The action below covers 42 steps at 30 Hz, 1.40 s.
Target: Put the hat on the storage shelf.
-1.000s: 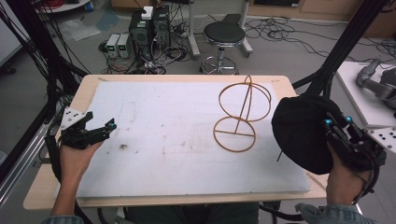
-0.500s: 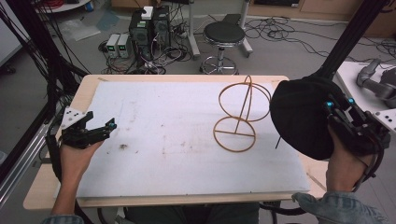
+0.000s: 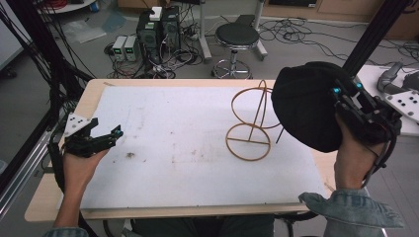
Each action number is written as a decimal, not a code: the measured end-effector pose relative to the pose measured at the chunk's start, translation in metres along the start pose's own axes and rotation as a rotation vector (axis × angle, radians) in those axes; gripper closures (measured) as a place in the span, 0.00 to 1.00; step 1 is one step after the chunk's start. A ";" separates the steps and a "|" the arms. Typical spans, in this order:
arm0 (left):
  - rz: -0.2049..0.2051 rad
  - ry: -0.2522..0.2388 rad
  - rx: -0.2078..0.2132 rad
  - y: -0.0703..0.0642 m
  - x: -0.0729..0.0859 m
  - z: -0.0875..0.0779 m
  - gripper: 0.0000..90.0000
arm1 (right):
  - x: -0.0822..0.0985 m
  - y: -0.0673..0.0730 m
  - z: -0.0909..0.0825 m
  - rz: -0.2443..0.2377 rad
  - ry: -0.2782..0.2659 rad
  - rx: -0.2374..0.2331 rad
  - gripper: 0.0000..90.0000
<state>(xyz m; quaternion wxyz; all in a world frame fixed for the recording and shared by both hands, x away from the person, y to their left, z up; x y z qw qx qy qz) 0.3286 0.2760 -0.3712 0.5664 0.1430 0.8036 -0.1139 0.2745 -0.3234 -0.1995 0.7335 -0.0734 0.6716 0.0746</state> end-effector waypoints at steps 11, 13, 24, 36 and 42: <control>-0.003 0.001 0.000 0.001 0.001 0.000 0.20 | 0.003 0.021 0.027 0.029 0.011 -0.064 0.76; -0.003 0.002 -0.002 0.001 0.001 0.000 0.20 | 0.005 0.025 0.030 0.031 0.012 -0.070 0.76; 0.000 -0.001 -0.002 0.002 0.000 0.000 0.20 | 0.023 0.043 0.055 0.045 0.061 -0.077 0.75; -0.004 -0.001 -0.004 0.003 0.000 -0.001 0.20 | 0.044 0.060 0.073 0.024 0.122 -0.086 0.75; -0.003 -0.001 -0.004 0.003 0.000 0.000 0.20 | 0.051 0.062 0.077 0.016 0.138 -0.081 0.75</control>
Point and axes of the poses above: each handheld gripper's, and its own axes: z roughly forward along the jaws, x roughly out of its underside, y roughly to its left, the point moved 2 cm from there along z, roughly forward along the jaws, and after that the axes turned 4 degrees about x, right-handed, at the moved point
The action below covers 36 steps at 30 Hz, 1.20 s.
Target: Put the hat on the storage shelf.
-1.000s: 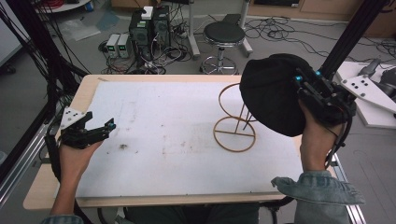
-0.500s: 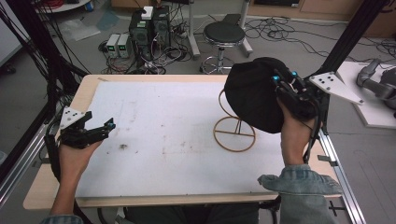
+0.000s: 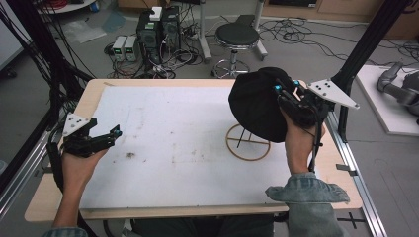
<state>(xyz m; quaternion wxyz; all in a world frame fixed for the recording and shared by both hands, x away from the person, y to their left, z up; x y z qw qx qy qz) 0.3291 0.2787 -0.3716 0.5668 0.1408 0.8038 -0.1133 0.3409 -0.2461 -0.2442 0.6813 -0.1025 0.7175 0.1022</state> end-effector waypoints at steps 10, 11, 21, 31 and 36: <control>0.001 0.001 0.001 0.000 0.000 0.000 0.20 | 0.009 0.008 0.008 -0.034 0.026 0.003 0.74; 0.001 0.001 0.001 0.000 0.000 0.000 0.20 | 0.009 0.008 0.008 -0.034 0.026 0.003 0.74; 0.002 0.008 0.007 0.000 0.001 0.001 0.20 | 0.017 0.014 0.016 -0.046 0.039 0.004 0.72; 0.005 0.008 0.011 -0.001 0.001 0.001 0.20 | 0.024 0.019 0.025 -0.059 0.066 -0.004 0.70; 0.003 0.009 0.008 0.000 0.001 0.001 0.20 | 0.025 0.019 0.026 -0.067 0.064 0.001 0.69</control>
Point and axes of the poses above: each handheld gripper's, and its own axes: z roughly forward along the jaws, x roughly out of its underside, y roughly to its left, the point moved 2 cm from there along z, roughly forward along the jaws, and after that the axes turned 4 degrees about x, right-handed, at the moved point
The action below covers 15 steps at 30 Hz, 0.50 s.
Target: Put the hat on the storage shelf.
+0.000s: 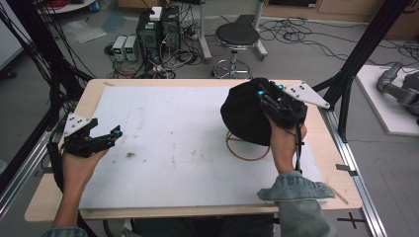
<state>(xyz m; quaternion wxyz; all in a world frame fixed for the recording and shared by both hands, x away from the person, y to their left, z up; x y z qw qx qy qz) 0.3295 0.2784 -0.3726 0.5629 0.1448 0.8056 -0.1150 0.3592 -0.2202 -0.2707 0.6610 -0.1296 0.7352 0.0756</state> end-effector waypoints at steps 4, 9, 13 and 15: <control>-0.001 -0.002 0.003 -0.001 0.000 0.000 0.20 | 0.000 0.001 -0.001 -0.004 0.001 0.003 0.67; -0.002 -0.002 0.002 0.000 0.000 0.000 0.20 | 0.000 0.001 -0.001 -0.013 -0.012 0.008 0.66; -0.001 -0.002 0.001 0.000 0.000 -0.001 0.20 | -0.002 0.000 -0.003 -0.015 -0.025 0.011 0.65; -0.001 -0.002 0.000 0.000 0.000 -0.001 0.20 | -0.002 -0.001 -0.004 -0.018 -0.025 0.015 0.62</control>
Point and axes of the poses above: each handheld gripper's, and its own axes: z roughly forward along the jaws, x roughly out of its underside, y roughly to its left, the point moved 2 cm from there along z, roughly forward along the jaws, and after that the axes turned 4 degrees about x, right-handed, at the moved point
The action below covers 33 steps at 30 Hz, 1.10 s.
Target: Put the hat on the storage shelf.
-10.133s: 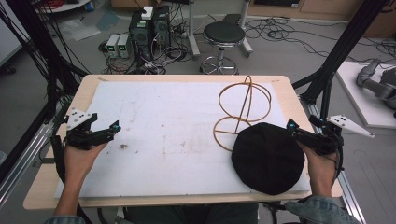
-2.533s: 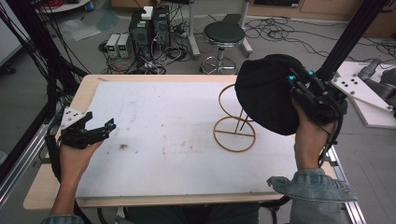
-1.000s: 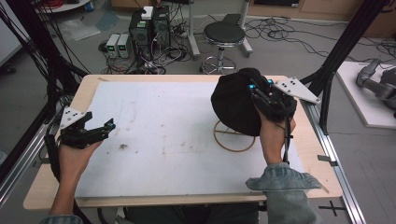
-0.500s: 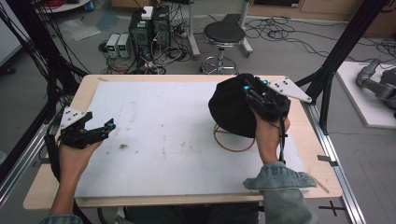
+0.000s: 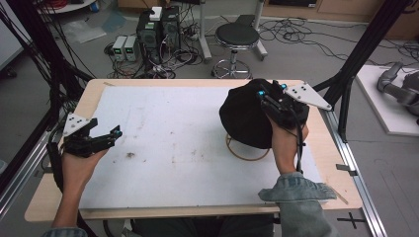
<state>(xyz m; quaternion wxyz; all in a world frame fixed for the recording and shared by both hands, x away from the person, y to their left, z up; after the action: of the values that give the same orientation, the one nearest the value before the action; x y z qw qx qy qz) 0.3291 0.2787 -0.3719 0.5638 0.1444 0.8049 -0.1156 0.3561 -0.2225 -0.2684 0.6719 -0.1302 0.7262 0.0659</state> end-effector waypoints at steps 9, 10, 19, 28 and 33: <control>0.000 0.001 -0.002 0.001 0.000 -0.001 0.20 | -0.003 -0.015 -0.017 0.020 -0.031 0.032 0.54; 0.001 0.001 -0.002 0.001 0.000 -0.001 0.20 | -0.003 -0.015 -0.017 0.020 -0.031 0.032 0.54; 0.000 0.001 -0.001 0.000 0.000 0.000 0.20 | 0.012 -0.043 -0.043 0.040 -0.024 0.080 0.42; 0.001 0.006 -0.004 -0.001 0.001 0.001 0.20 | 0.031 -0.059 -0.065 0.084 -0.019 0.111 0.33; -0.001 0.004 -0.004 -0.001 0.001 0.001 0.20 | 0.044 -0.065 -0.073 0.106 -0.008 0.121 0.25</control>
<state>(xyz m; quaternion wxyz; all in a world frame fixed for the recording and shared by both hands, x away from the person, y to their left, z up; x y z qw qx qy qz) 0.3295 0.2771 -0.3728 0.5622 0.1430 0.8065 -0.1141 0.3008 -0.3087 -0.3007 0.6770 -0.0503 0.7320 0.0579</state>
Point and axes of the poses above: each handheld gripper's, and its own axes: z roughly forward along the jaws, x roughly out of its underside, y roughly to its left, the point moved 2 cm from there along z, roughly forward along the jaws, and after that the axes turned 4 degrees about x, right-handed, at the moved point
